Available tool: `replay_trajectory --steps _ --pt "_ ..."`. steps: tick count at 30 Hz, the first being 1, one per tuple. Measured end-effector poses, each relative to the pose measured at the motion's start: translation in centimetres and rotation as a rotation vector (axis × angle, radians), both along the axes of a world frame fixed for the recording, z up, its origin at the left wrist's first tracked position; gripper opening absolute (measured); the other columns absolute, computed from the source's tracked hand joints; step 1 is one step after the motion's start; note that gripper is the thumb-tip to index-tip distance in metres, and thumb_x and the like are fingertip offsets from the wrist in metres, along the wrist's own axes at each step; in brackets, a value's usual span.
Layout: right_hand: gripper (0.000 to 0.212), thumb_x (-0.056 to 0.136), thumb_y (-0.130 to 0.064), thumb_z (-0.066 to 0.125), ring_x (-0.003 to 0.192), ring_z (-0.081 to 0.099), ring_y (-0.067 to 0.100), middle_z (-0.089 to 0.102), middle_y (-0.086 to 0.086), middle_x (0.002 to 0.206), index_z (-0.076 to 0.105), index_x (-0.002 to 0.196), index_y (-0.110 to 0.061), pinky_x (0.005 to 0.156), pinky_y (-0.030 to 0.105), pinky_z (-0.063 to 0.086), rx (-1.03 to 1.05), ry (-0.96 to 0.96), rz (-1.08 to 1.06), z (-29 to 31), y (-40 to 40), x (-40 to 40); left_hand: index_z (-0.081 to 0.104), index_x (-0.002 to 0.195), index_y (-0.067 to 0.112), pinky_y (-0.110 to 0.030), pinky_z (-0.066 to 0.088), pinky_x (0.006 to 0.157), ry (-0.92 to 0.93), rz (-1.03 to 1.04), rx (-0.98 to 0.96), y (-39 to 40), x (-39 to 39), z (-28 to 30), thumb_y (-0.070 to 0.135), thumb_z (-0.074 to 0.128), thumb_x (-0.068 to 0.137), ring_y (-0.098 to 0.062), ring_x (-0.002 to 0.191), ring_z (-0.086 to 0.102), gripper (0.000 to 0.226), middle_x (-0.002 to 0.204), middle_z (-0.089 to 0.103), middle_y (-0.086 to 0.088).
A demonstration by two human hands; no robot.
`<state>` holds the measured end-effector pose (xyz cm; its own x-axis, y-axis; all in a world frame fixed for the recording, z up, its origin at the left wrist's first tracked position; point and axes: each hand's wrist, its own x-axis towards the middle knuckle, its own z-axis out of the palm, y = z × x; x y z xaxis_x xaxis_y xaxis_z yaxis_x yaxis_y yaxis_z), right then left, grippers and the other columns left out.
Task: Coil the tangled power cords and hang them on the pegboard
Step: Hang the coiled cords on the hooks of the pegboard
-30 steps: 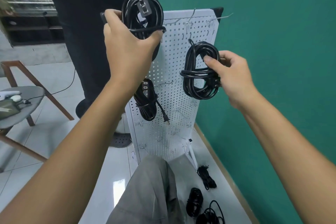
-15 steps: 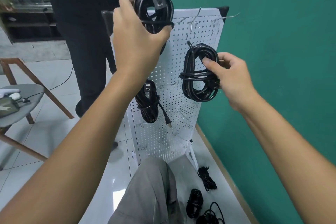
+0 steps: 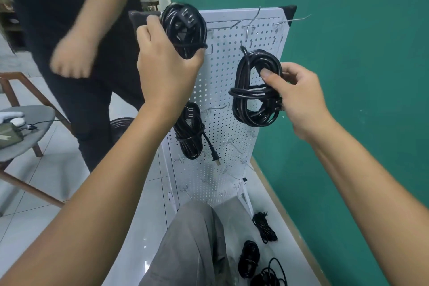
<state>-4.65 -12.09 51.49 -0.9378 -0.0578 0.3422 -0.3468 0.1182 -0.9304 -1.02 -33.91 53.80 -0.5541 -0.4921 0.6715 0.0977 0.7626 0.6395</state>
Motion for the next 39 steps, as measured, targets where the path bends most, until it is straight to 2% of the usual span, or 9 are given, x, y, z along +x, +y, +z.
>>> replay_trajectory --steps 3,9,13,18,23,27,32,34,39 --pt "0.012 0.086 -0.035 0.077 0.077 0.058 0.018 0.064 -0.005 0.082 0.072 0.087 -0.025 0.074 0.037 0.049 -0.027 0.017 0.009 0.9 -0.3 0.2 0.044 0.138 0.011 -0.047 0.051 0.099 -0.003 -0.021 0.008 -0.3 0.2 -1.8 0.051 0.081 0.079 -0.028 0.113 0.056 0.08 0.13 0.049 -0.009" --pt "0.01 0.091 -0.027 0.076 0.076 0.058 0.019 0.063 -0.003 0.081 0.07 0.087 -0.02 0.07 0.037 0.049 -0.061 0.076 0.053 4.2 -1.3 0.2 0.038 0.147 0.012 -0.042 0.045 0.108 -0.013 -0.056 0.026 -0.4 0.2 -2.3 0.051 0.083 0.08 -0.029 0.129 0.049 0.09 0.142 0.045 -0.011" --pt "0.015 0.093 -0.022 0.075 0.08 0.065 0.017 0.067 -0.003 0.087 0.069 0.103 -0.013 0.068 0.031 0.054 -0.087 0.103 0.089 6.3 -2.0 -0.3 0.037 0.147 0.013 -0.03 0.038 0.098 -0.055 -0.01 -0.026 -0.3 0.6 -2.4 0.057 0.079 0.081 -0.029 0.132 0.045 0.09 0.147 0.045 -0.008" --pt "0.033 0.093 -0.02 0.075 0.077 0.072 0.015 0.072 0.004 0.094 0.058 0.12 -0.009 0.061 0.027 0.056 -0.082 0.054 0.146 7.6 -2.9 -1.6 0.037 0.148 0.011 -0.036 0.04 0.103 -0.039 0.012 -0.055 -0.2 1.3 -2.2 0.05 0.078 0.084 -0.029 0.134 0.042 0.085 0.149 0.042 -0.008" --pt "0.034 0.094 -0.023 0.074 0.074 0.071 0.013 0.073 0.006 0.099 0.057 0.12 -0.011 0.065 0.032 0.06 -0.021 0.021 0.137 7.7 -3.3 -3.9 0.041 0.145 0.012 -0.034 0.039 0.104 0.0 0.002 -0.101 -0.2 2.2 -1.7 0.047 0.076 0.087 -0.028 0.133 0.043 0.076 0.147 0.043 -0.008" --pt "0.035 0.097 -0.025 0.071 0.073 0.071 0.014 0.075 0.002 0.095 0.057 0.125 -0.01 0.075 0.044 0.062 0.012 -0.047 0.166 7.1 -3.3 -5.6 0.046 0.14 0.012 -0.024 0.034 0.094 0.001 -0.008 -0.173 -0.1 2.8 -1.5 0.044 0.076 0.088 -0.029 0.13 0.044 0.067 0.141 0.047 -0.008" --pt "0.026 0.1 -0.028 0.066 0.071 0.071 0.014 0.075 -0.004 0.084 0.059 0.119 -0.011 0.061 0.033 0.058 0.052 -0.099 0.24 6.7 -4.1 -6.9 0.054 0.13 0.008 -0.03 0.038 0.096 0.082 0.023 -0.311 0.4 3.2 -1.8 0.04 0.074 0.087 -0.034 0.114 0.049 0.057 0.127 0.054 -0.015" --pt "0.02 0.102 -0.032 0.062 0.075 0.07 0.017 0.074 -0.001 0.089 0.061 0.111 -0.014 0.066 0.037 0.059 0.072 -0.125 0.29 6.5 -4.2 -7.2 0.058 0.121 0.007 -0.034 0.039 0.092 0.1 0.025 -0.374 0.6 3.2 -1.9 0.039 0.071 0.089 -0.035 0.108 0.051 0.048 0.118 0.058 -0.014" --pt "0.024 0.102 -0.035 0.06 0.094 0.065 0.024 0.072 0.007 0.101 0.068 0.106 -0.013 0.099 0.056 0.052 0.061 -0.16 0.407 4.7 -3.7 -7.4 0.061 0.109 0.007 -0.037 0.042 0.085 0.094 -0.051 -0.451 1.5 3.5 -2.6 0.035 0.064 0.092 -0.033 0.097 0.052 0.033 0.102 0.062 -0.009"
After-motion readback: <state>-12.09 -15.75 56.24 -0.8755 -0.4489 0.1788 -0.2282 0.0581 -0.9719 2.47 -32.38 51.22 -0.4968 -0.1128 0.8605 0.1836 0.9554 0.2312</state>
